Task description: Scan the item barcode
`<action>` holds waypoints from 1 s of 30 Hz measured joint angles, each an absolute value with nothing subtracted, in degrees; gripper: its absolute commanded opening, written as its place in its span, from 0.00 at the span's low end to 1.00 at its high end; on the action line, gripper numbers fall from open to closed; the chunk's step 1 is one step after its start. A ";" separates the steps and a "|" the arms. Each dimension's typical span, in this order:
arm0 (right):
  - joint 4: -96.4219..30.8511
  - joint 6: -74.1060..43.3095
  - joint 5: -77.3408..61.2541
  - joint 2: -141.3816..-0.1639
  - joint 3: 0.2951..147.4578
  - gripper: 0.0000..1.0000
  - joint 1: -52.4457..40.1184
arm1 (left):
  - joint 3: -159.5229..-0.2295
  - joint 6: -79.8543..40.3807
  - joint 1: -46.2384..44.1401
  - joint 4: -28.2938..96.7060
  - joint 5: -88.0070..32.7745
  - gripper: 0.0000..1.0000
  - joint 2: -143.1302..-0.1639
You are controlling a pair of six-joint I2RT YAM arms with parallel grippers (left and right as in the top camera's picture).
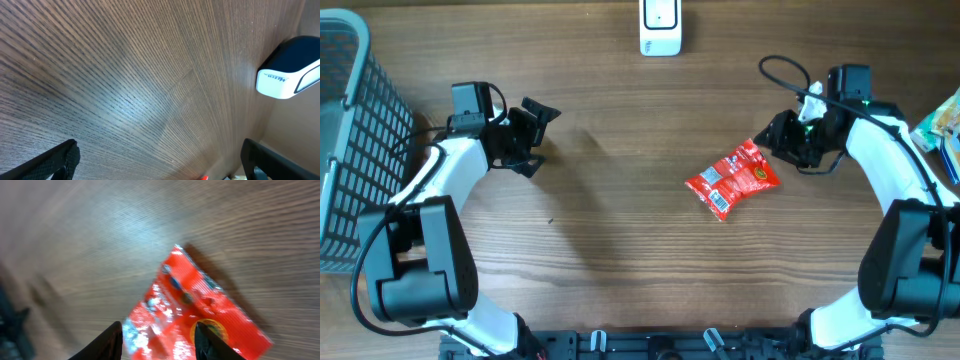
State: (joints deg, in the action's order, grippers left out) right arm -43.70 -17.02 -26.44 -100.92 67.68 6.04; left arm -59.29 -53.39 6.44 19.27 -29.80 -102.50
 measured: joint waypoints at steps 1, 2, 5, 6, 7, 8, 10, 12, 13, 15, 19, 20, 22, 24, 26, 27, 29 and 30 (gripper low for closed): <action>-42.98 -15.86 -25.41 -100.92 66.46 0.49 6.04 | -59.29 -53.39 6.44 19.29 -29.80 1.00 -102.50; -42.72 -15.66 -25.12 -100.92 65.82 0.48 6.04 | -59.29 -53.39 6.44 19.27 -29.80 1.00 -102.50; -37.98 -15.64 -24.23 -101.08 59.77 0.45 6.04 | -59.29 -53.39 6.44 19.27 -29.80 1.00 -102.50; -37.19 -15.77 -24.03 -101.16 57.56 0.45 6.04 | -59.29 -53.39 6.44 19.25 -29.80 1.00 -102.50; -36.93 -15.94 -23.88 -101.19 55.48 0.45 6.04 | -59.29 -53.39 6.44 19.25 -29.82 1.00 -102.50; -37.08 -16.16 -23.99 -101.21 53.82 0.41 6.04 | -59.29 -53.39 6.44 19.27 -29.80 1.00 -102.50; -38.50 -16.34 -24.62 -100.92 53.04 0.31 5.78 | -59.29 -53.39 6.44 19.25 -29.82 1.00 -102.50; -43.94 -16.38 -24.86 -100.92 52.58 0.30 5.48 | -59.29 -53.39 6.44 19.29 -29.82 1.00 -102.50; -46.54 -15.77 -25.78 -100.92 52.16 0.30 5.26 | -59.29 -53.39 6.44 19.25 -29.80 1.00 -102.50; -50.72 -13.47 -28.16 -101.01 51.16 0.30 4.34 | -59.29 -53.39 6.44 19.29 -29.80 1.00 -102.50; -59.24 -7.40 -32.80 -100.09 50.89 0.35 1.83 | -59.29 -53.39 6.44 19.27 -29.80 1.00 -102.50; -61.98 -5.80 -33.41 -98.35 51.00 0.41 1.41 | -59.29 -53.39 6.44 19.29 -29.82 1.00 -102.50; -63.70 -3.77 -33.89 -95.88 51.86 0.56 1.26 | -59.29 -53.39 6.44 19.27 -29.80 1.00 -102.50; -61.39 -2.92 -33.71 -91.15 55.44 0.72 1.28 | -59.29 -53.39 6.44 19.29 -29.80 1.00 -102.50; -53.54 -4.14 -31.14 -88.12 58.46 0.78 1.21 | -59.29 -53.39 6.44 19.27 -29.80 1.00 -102.50; -49.45 -4.80 -29.21 -86.96 59.66 0.78 1.21 | -59.29 -53.39 6.44 19.29 -29.82 1.00 -102.50; -40.64 -6.17 -24.45 -85.91 60.05 0.74 1.21 | -59.29 -53.39 6.44 19.29 -29.82 1.00 -102.50; -36.84 -6.61 -22.50 -86.00 59.94 0.72 1.21 | -59.29 -53.39 6.44 19.27 -29.80 1.00 -102.50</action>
State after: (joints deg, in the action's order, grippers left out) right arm -36.84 -6.61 -22.50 -86.00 59.94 1.21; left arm -59.29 -53.39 6.44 19.27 -29.80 -102.50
